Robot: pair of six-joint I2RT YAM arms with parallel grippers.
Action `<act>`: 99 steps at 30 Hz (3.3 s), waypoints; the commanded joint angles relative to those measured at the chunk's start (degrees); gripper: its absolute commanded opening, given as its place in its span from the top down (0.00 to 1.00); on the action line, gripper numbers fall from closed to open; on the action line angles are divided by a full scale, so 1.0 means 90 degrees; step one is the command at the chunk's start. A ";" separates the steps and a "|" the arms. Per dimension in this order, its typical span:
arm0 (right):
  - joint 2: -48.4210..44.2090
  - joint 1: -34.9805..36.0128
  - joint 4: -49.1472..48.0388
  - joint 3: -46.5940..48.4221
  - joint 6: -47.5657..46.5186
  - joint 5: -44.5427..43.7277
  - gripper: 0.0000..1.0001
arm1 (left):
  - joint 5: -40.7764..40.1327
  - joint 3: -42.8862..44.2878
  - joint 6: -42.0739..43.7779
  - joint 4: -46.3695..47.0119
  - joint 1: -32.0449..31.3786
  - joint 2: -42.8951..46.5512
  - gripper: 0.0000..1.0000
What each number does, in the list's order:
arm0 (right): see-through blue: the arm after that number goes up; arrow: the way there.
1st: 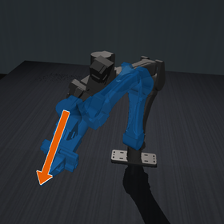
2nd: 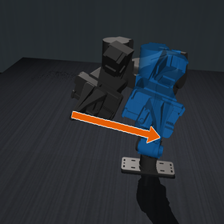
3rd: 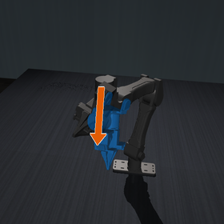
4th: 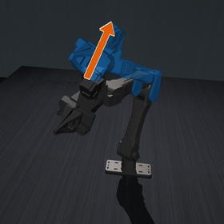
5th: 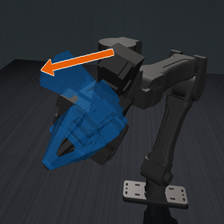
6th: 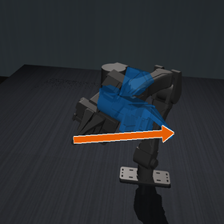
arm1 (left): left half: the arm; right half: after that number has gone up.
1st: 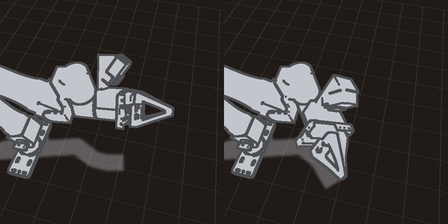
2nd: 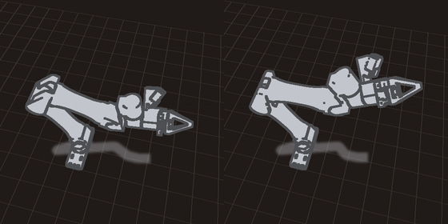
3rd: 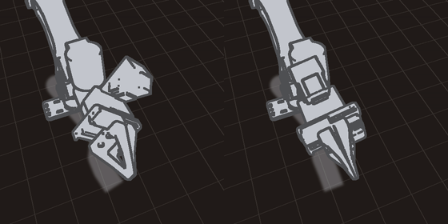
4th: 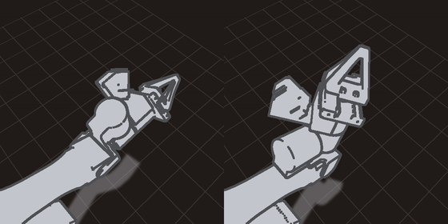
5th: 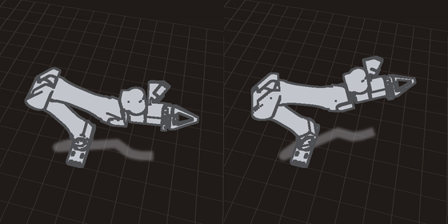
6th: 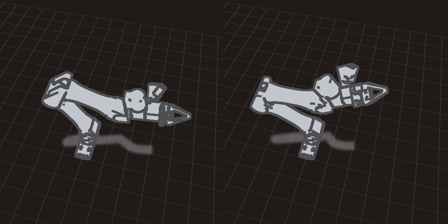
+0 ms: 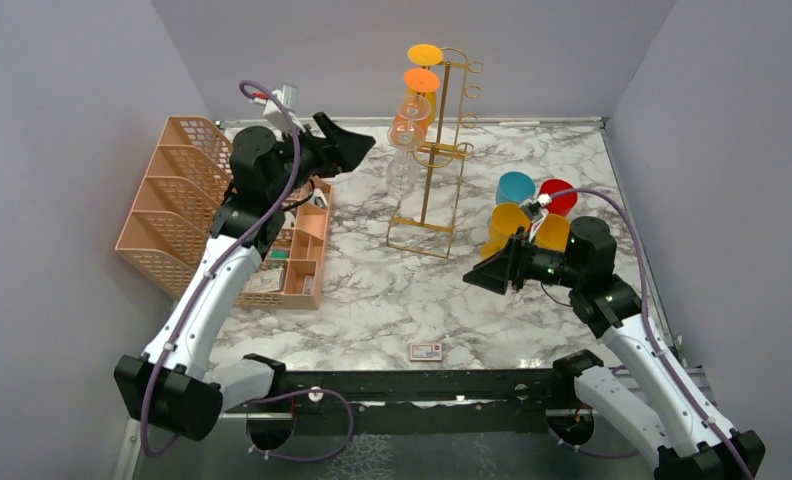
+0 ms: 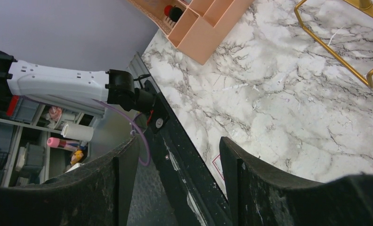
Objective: Take the wine glass off the wine glass rack
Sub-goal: Pick up the wine glass from the wine rack.
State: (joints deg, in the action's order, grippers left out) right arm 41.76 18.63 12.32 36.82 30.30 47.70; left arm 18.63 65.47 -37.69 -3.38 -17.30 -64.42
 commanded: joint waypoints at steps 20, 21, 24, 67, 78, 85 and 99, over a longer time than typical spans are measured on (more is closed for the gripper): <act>0.0188 -0.0010 0.0135 0.0000 -0.0082 -0.0213 0.34 | 0.0684 0.2870 0.0267 -0.0909 -0.0481 -0.2525 0.55; 0.0192 -0.0010 0.0150 -0.0007 -0.0085 -0.0213 0.34 | 0.0700 0.2972 0.0330 -0.1018 -0.0502 -0.2593 0.55; 0.0178 -0.0010 0.0254 0.0026 -0.0131 -0.0252 0.34 | 0.0605 0.3117 0.0484 -0.1328 -0.0525 -0.2675 0.56; 0.0334 -0.0012 0.0751 0.0222 -0.0364 -0.0790 0.33 | 0.0401 0.3081 0.0125 -0.1383 -0.0524 -0.2450 1.00; 0.0339 -0.0010 0.0839 0.0219 -0.0317 -0.0866 0.33 | -0.0037 0.3163 -0.0306 -0.1254 -0.0529 -0.2286 1.00; 0.0311 -0.0010 0.0848 0.0195 -0.0363 -0.0868 0.33 | -0.0059 0.3167 -0.0514 -0.1090 -0.0504 -0.2271 1.00; 0.0311 -0.0011 0.0846 0.0166 -0.0387 -0.0822 0.33 | -0.0178 0.2699 -0.1047 -0.0251 -0.0429 -0.2055 1.00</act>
State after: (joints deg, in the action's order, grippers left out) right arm 44.84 18.63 19.62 37.15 27.49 40.49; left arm 18.55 90.61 -45.58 -11.51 -21.76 -85.34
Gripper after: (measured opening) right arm 0.669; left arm 0.110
